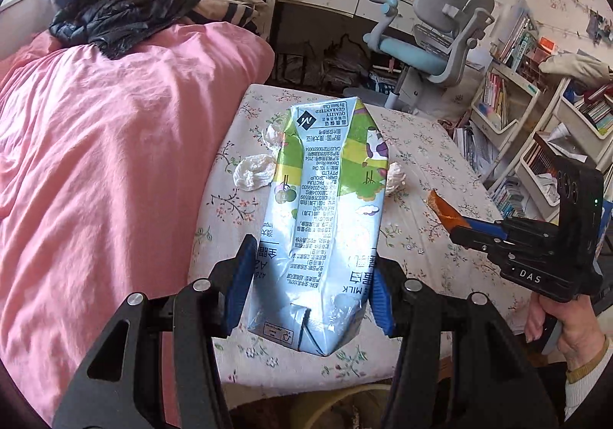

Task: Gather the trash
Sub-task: 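Carry orange peel with right tool to yellow bin and release it, then carry juice carton with left tool to yellow bin and release it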

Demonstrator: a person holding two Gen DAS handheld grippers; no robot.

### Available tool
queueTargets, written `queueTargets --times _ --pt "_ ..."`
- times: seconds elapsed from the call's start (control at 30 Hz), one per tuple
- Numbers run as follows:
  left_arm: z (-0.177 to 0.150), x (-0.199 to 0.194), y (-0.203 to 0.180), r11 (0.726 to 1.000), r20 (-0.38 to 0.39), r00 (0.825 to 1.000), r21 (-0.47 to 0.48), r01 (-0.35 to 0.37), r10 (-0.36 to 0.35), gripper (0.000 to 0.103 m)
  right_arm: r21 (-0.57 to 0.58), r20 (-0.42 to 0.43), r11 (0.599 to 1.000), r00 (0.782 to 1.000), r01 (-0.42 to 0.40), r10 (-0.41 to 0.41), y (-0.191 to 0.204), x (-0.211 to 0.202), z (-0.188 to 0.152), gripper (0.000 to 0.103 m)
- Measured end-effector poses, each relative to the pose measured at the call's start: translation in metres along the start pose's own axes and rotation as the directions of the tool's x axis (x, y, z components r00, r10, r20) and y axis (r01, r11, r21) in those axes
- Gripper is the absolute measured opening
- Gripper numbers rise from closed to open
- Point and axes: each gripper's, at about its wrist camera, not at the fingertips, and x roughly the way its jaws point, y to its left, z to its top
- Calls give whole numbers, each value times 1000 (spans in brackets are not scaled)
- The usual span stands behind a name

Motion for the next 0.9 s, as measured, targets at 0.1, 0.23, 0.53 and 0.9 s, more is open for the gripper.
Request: queueTargets --times 0.1,0.23,0.53,0.9 --pt "-22 -11 -6 1000 -7 1000 -9 -20 20 51 -7 1 999 999 -36 36 20 -13 -17 20" --pt "-47 -17 -14 999 -28 999 4 -41 41 51 -78 -52 995 997 -56 52 60 -21 -53 20" --pt "-69 -34 -26 999 -22 999 34 -39 40 51 -116 -222 987 971 -114 86 116 -16 -134 21" --pt "-107 -27 -60 983 -138 989 181 -34 59 51 -30 33 1000 999 8 -7 102 -70 -123 61"
